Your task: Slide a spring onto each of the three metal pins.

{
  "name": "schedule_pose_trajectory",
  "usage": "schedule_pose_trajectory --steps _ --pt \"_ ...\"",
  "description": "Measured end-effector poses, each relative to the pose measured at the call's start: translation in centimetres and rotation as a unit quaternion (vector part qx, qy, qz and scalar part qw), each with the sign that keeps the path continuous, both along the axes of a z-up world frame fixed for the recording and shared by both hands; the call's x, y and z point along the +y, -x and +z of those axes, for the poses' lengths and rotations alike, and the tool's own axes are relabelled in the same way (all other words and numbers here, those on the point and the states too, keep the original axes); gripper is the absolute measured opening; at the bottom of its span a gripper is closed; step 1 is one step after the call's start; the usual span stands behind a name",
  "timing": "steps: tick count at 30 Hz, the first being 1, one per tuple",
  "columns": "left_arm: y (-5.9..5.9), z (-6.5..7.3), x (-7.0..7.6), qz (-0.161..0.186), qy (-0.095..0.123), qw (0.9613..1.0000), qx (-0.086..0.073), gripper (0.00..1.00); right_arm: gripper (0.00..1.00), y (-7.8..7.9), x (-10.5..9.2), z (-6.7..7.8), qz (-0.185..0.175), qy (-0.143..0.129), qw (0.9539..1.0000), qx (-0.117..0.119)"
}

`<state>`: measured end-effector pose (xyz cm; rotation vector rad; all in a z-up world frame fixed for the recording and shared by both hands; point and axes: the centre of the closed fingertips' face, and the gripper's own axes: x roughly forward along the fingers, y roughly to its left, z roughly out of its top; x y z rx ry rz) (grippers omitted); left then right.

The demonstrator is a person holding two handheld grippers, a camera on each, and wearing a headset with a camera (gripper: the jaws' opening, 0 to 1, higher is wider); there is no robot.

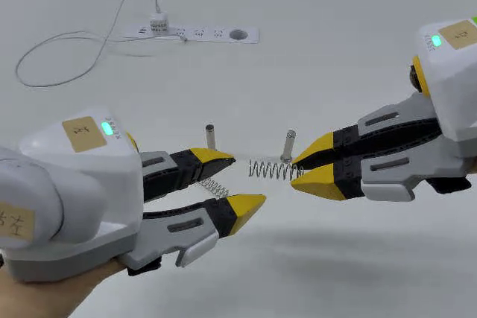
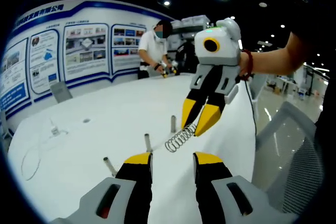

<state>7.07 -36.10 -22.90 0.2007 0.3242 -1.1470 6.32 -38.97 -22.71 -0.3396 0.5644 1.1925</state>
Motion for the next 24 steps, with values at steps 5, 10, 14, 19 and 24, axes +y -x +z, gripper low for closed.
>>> schedule_pose_trajectory --steps 5,10,14,19,24 --pt "0.2 0.1 -0.3 -0.016 -0.008 0.9998 -0.008 0.28 0.11 0.7 -0.2 -0.3 0.021 0.015 0.9996 0.007" --pt "0.7 0.0 -0.8 -0.037 -0.011 0.9992 -0.004 0.22 0.11 1.1 -0.3 -0.8 0.033 0.025 0.9991 0.010" --pt "1.2 -0.2 -1.2 -0.052 -0.013 0.9986 0.000 0.21 0.11 1.3 -0.4 -0.9 0.042 0.027 0.9987 0.009" --pt "1.8 -0.5 -1.5 -0.073 -0.019 0.9971 0.003 0.19 0.11 1.8 -0.3 -0.7 0.060 0.024 0.9979 0.008" --pt "2.1 -0.7 -1.7 -0.085 -0.022 0.9961 0.006 0.15 0.11 2.2 -0.2 -0.8 0.073 0.026 0.9969 0.010"
